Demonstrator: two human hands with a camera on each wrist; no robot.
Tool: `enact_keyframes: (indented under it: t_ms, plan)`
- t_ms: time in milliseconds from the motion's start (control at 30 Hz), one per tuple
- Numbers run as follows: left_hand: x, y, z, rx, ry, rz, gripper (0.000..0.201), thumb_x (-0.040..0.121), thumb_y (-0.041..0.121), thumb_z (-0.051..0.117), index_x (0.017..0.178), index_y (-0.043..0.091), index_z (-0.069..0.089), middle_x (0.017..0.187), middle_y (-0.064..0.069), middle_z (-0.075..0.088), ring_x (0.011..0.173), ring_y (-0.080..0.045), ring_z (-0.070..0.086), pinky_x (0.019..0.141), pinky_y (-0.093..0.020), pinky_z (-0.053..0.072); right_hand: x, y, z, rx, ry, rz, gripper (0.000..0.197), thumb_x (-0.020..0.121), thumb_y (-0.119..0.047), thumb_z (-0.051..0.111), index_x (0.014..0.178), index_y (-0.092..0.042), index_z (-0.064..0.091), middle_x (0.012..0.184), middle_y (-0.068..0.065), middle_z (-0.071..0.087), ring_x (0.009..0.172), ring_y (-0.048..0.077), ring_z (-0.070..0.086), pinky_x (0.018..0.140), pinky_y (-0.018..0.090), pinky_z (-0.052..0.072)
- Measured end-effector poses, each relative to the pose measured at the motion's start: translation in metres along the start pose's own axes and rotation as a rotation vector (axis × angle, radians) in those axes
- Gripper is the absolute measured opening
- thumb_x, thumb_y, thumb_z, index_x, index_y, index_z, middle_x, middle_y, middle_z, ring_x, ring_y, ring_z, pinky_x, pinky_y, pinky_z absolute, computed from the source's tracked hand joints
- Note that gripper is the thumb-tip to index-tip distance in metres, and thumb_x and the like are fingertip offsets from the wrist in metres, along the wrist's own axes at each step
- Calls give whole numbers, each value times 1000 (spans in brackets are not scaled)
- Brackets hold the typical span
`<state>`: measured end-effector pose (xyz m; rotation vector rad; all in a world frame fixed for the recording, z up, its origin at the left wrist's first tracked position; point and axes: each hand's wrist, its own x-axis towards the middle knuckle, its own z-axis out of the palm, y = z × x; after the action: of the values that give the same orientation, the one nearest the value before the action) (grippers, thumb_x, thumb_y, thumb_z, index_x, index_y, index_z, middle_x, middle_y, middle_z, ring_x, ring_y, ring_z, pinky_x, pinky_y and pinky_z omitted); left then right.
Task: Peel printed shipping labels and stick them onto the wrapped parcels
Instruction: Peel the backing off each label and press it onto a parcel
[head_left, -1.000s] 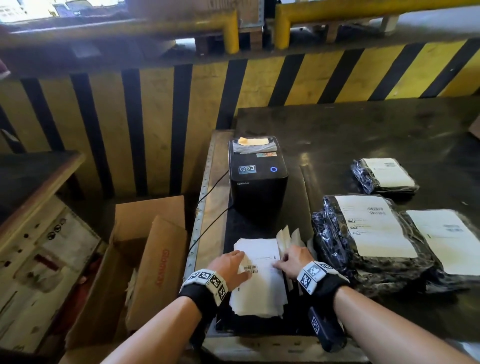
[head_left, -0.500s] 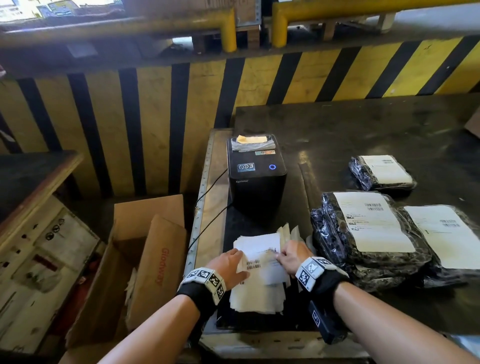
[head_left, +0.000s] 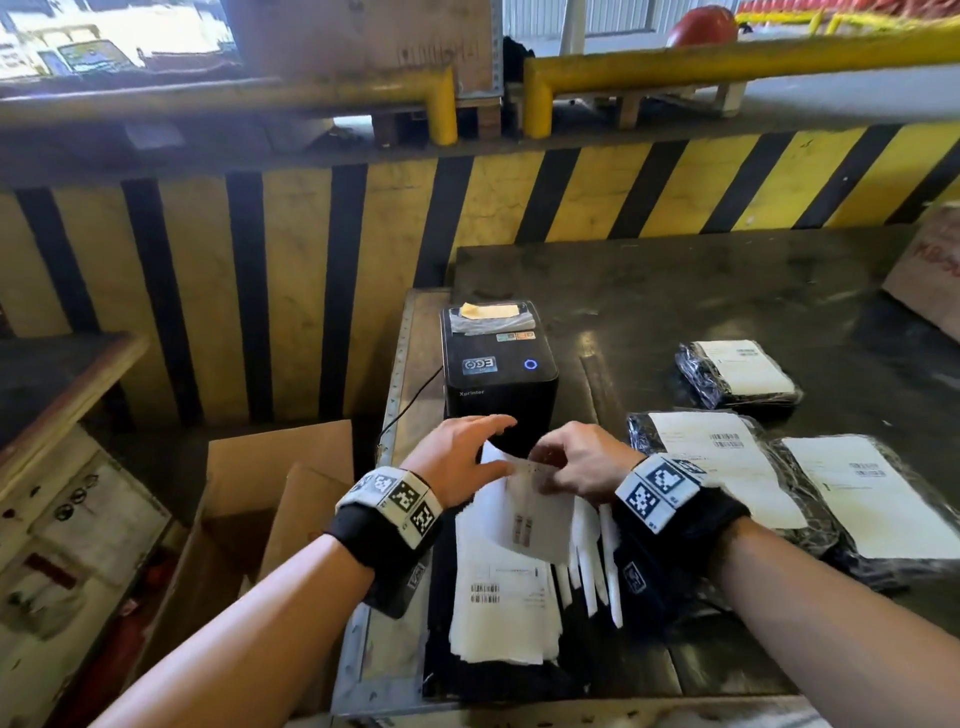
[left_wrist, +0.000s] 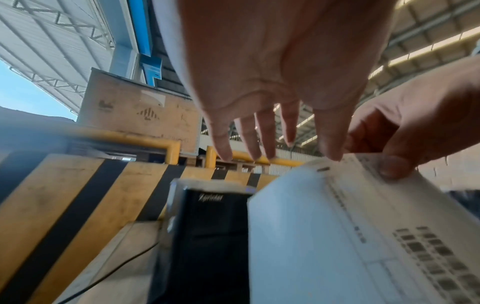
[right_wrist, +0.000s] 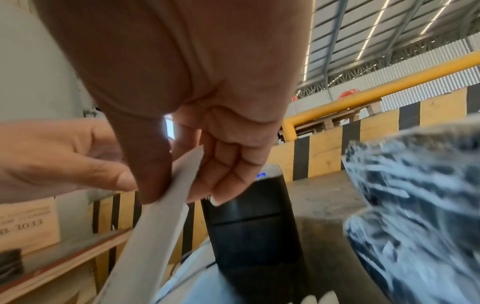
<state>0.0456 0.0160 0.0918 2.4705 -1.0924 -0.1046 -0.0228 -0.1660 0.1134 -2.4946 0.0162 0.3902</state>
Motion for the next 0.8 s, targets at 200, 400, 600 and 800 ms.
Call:
enact_keyframes:
  t_ms: [200, 400, 600, 800]
  plan:
    - [14, 17, -22, -146, -29, -70, 27, 89, 23, 64, 116, 19, 64, 102, 2, 71, 88, -6, 63, 75, -9, 45, -3, 3, -33, 260, 404, -58, 30, 70, -18, 80, 95, -24, 65, 81, -7, 64, 78, 10, 60, 71, 17, 46]
    - [23, 30, -32, -316, -28, -67, 24, 86, 25, 67, 109, 21, 66, 88, 8, 73, 87, -8, 67, 83, -21, 52, -7, 9, -44, 444, 429, -55, 18, 67, -16, 83, 73, -24, 68, 77, -4, 70, 74, 10, 63, 80, 33, 53]
    - [32, 46, -53, -441, 72, -23, 22, 87, 16, 66, 105, 30, 64, 84, 4, 72, 85, -11, 69, 82, -31, 56, -14, 8, -53, 486, 468, -113, 10, 76, -17, 76, 77, -23, 69, 79, -2, 71, 73, 10, 63, 74, 28, 54]
    - [28, 42, -83, -654, 166, -81, 26, 89, 8, 61, 98, 32, 62, 93, -1, 71, 90, -20, 70, 81, -43, 58, -32, 23, -69, 610, 316, -99, 8, 88, -8, 62, 85, -8, 69, 76, 10, 72, 67, 18, 69, 67, 24, 57]
